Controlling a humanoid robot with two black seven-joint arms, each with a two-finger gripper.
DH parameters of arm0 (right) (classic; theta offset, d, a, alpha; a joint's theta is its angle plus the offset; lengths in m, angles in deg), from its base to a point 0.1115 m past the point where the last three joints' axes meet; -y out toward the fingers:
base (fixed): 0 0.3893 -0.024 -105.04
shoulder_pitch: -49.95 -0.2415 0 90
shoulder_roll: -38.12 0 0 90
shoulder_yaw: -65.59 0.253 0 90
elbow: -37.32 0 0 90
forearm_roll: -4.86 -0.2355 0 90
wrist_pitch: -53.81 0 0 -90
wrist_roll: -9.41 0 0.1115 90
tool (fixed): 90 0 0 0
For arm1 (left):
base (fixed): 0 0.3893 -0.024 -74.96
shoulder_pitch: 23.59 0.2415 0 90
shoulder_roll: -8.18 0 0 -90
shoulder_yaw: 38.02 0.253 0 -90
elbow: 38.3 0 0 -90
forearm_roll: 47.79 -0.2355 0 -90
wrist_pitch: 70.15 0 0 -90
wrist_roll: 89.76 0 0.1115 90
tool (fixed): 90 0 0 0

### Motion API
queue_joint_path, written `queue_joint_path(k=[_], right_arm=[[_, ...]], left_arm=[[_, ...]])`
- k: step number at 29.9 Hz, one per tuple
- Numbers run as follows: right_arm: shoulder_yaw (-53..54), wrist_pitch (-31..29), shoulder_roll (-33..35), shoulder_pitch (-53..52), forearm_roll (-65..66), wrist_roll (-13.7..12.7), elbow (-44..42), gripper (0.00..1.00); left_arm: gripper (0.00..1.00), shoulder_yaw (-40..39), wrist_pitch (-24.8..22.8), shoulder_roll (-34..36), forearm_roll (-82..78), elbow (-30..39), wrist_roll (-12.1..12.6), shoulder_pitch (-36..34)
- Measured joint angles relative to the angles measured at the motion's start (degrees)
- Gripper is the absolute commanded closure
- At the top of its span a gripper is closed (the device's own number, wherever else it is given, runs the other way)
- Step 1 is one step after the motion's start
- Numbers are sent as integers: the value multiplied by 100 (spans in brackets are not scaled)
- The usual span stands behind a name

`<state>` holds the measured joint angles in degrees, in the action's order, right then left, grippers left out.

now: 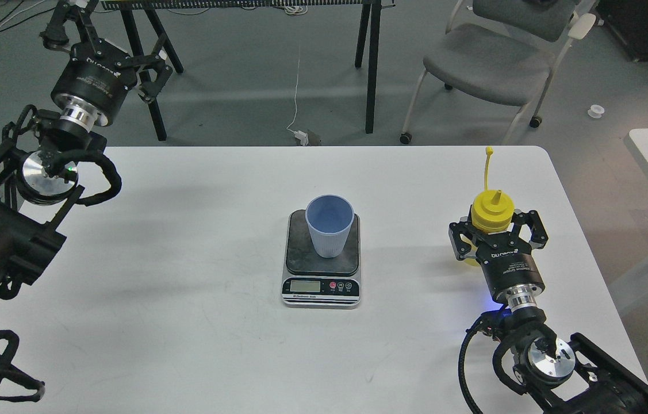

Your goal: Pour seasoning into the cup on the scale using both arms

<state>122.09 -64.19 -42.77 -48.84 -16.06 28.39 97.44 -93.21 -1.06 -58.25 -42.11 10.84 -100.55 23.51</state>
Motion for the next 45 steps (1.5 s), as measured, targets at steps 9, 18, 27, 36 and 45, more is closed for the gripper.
queue_joint_path(k=[9,18,27,36,45], right_arm=[[-84,0,12,44,0,-9,-144,38],[-103,-4,45,151,3,-17,-249,14],[-30,0,73,397,2,4,-25,2],[-4,0,397,926,0,54,423,2],[-17,0,1226,1815,46,63,1214,2]], left_arm=[[0,0,0,7,-13,-1,-2,9],[0,0,8,-18,-13,-2,-2,9],[0,0,9,-79,-13,-2,-11,-15],[0,0,9,-62,-5,-2,-24,-8],[0,-9,2,-59,-5,-1,-28,-8]])
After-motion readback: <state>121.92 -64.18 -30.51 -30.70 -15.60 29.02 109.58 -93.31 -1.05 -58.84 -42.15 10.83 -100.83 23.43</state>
